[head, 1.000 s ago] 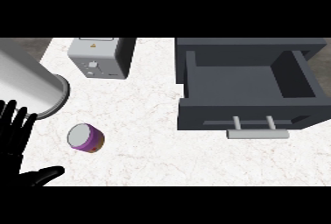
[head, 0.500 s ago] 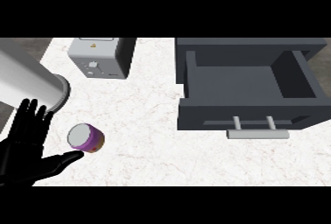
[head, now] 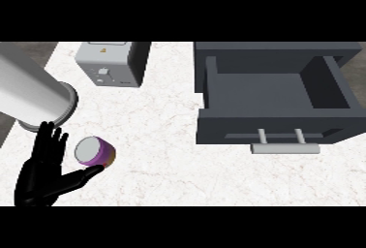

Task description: Pick up the can, place it into the drawer and close the drawer

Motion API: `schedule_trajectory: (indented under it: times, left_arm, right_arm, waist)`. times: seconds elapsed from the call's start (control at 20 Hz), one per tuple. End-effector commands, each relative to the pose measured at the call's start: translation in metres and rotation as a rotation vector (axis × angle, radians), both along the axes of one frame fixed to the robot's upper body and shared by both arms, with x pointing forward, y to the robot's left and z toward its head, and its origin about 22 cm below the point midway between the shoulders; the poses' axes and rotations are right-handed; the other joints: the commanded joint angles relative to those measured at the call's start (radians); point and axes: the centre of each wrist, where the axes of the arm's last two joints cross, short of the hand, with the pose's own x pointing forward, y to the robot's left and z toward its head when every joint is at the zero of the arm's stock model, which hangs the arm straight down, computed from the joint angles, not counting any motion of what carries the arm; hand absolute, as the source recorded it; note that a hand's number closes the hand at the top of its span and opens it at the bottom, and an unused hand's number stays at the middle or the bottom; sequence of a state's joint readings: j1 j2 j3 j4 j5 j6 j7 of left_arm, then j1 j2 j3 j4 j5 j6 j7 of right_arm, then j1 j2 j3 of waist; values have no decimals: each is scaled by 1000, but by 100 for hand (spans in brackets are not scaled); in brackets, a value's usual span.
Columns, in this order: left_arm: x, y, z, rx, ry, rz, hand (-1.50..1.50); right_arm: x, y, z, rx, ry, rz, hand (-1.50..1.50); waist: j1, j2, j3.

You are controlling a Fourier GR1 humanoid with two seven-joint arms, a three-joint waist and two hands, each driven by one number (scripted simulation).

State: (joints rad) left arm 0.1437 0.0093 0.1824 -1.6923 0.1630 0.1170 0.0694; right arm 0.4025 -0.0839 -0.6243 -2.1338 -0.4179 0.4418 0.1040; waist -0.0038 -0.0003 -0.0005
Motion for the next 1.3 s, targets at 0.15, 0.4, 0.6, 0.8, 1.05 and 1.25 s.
schedule_trajectory:
  times: [0.15, 0.4, 0.6, 0.8, 1.05, 1.25]
  left_arm:
    - [-3, 33, -29, 18, 17, 62, -150]
    - [-6, 14, -54, 15, 43, 72, -150]
    - [-31, 35, -84, -8, 52, 77, -150]
    - [1, 19, -78, -13, 63, 50, -150]
    - [-4, 27, -124, -56, 69, 60, -150]
    - [-4, 25, -138, -78, 45, 49, -150]
  right_arm:
    - [-5, -1, 1, 5, 11, 21, -150]
    - [-8, 6, -11, -11, 10, 18, -150]
    - [-9, 5, 11, -13, -14, 9, -150]
    - [-34, -8, 2, 7, -10, 27, -150]
    - [-27, 16, 23, 7, -2, 4, -150]
    - [-11, -6, 11, -2, -6, 17, -150]
  waist:
    - [1, 0, 0]
    - [1, 0, 1]
    - [2, 0, 0]
    - [-3, -1, 1]
    - [-7, 1, -1]
    - [-2, 1, 0]
